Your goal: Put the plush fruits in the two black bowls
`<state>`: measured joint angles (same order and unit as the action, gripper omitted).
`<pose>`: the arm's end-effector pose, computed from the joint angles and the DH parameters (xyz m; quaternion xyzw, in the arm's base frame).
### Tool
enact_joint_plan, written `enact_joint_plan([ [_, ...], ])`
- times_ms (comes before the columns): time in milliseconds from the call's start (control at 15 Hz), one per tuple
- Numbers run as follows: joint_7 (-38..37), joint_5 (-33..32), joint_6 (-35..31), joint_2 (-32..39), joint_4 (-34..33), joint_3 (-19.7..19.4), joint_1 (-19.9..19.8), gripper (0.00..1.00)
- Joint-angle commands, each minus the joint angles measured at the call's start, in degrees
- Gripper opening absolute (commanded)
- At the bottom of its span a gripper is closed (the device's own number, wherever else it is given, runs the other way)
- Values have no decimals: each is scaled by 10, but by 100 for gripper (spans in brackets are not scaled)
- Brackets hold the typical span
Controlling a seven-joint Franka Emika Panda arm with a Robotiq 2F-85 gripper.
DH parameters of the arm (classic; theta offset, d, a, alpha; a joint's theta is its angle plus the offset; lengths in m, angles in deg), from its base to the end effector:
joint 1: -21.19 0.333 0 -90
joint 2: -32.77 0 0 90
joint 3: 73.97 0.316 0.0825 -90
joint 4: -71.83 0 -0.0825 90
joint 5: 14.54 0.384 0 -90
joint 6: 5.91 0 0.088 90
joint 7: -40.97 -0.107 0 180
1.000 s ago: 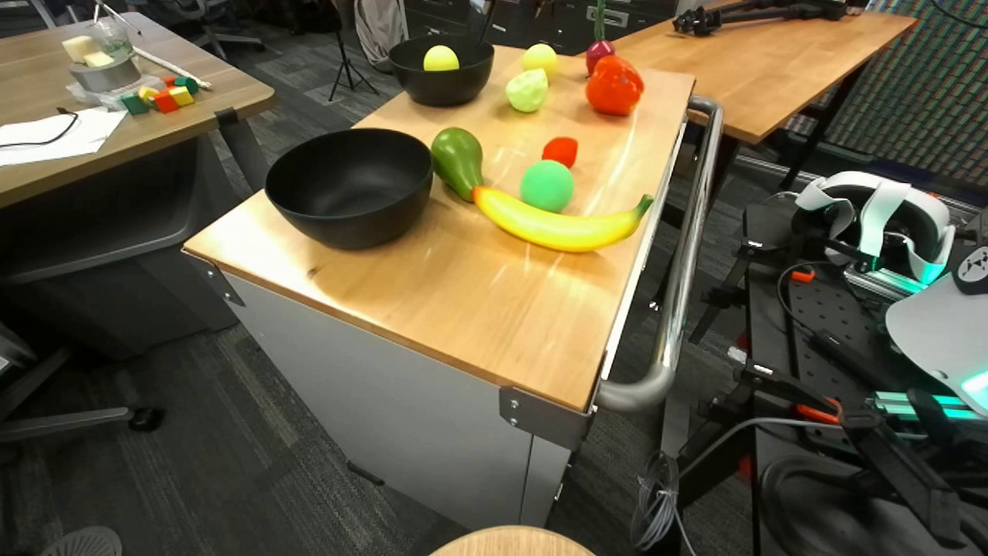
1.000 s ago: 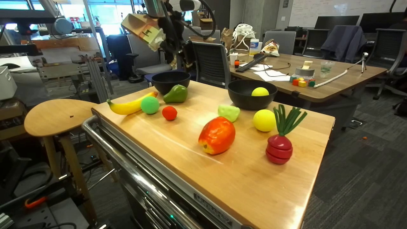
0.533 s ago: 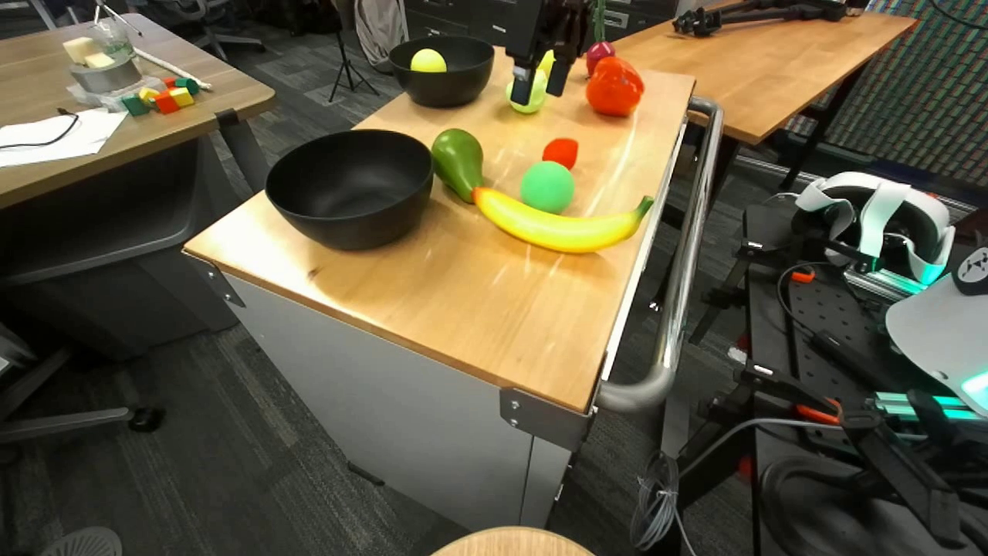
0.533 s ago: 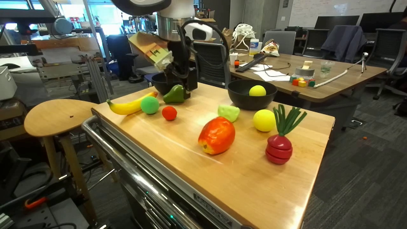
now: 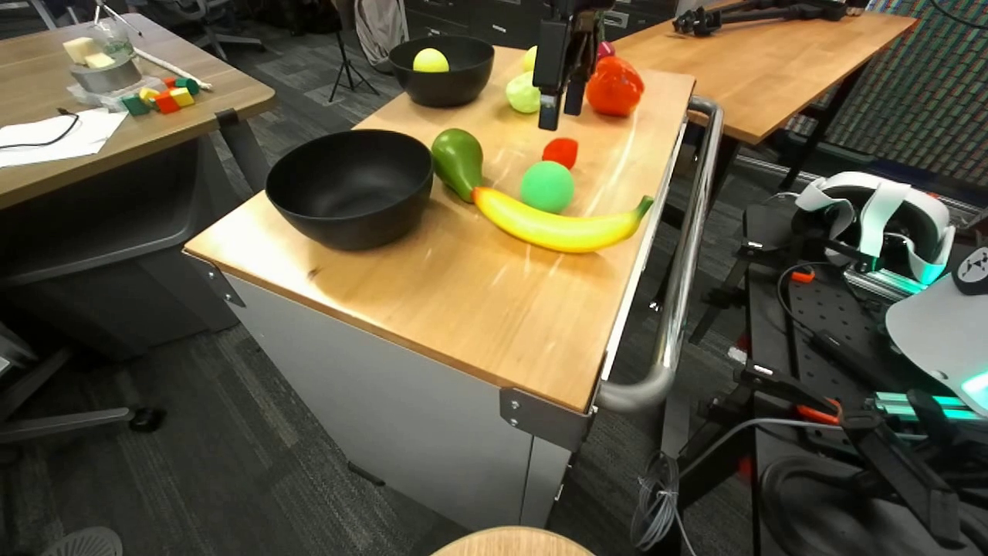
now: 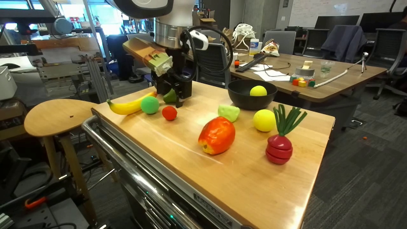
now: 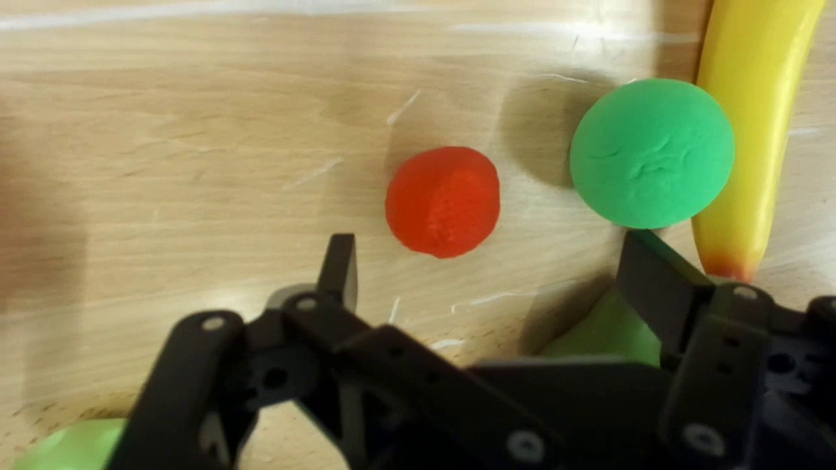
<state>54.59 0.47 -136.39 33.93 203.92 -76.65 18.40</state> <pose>0.5067 -0.0422 0.3337 -0.9949 0.0165 0.0075 0.0994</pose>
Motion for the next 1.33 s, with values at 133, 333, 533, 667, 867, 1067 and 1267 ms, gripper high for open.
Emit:
enact_joint_plan([
  [133, -22, 9, -37, 29, 1, 5, 2, 100],
  [333, -36, 29, -70, 60, -6, 9, 1, 66],
  [533, -50, 42, -78, 81, -13, 14, -2, 42],
  [667, -61, 42, -70, 84, -19, 13, -6, 27],
  [867, -73, 43, -51, 80, -28, 10, -12, 23],
  [1067, -77, 49, -37, 72, -44, 6, -20, 23],
  [1267, -46, 77, -45, 52, -73, 2, -36, 23],
])
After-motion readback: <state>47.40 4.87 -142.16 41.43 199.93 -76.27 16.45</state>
